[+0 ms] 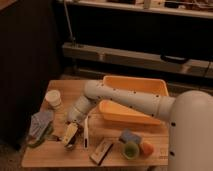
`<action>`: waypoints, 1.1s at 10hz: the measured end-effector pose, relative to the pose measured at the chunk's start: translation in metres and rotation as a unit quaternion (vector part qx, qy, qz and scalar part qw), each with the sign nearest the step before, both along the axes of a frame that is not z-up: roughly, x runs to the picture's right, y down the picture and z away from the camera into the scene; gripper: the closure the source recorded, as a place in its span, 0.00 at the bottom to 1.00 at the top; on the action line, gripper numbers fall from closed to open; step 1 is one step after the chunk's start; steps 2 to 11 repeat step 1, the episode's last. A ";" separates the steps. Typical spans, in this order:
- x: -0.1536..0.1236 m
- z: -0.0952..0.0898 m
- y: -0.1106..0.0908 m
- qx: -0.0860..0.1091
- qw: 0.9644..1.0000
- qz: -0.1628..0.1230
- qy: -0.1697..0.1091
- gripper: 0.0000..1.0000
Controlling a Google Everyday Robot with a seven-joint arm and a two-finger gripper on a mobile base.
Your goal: Place fork in metal cup
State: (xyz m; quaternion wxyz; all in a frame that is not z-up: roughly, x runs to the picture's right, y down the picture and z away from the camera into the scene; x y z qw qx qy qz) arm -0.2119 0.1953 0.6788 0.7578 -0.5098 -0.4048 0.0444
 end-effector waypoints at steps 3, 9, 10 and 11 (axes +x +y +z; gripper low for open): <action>0.001 0.000 0.000 0.000 1.000 0.000 0.001 0.20; 0.001 0.000 0.000 0.000 1.000 0.000 0.001 0.20; 0.001 0.000 0.000 0.000 1.000 0.000 0.001 0.20; 0.001 0.000 0.000 0.000 1.000 0.000 0.001 0.20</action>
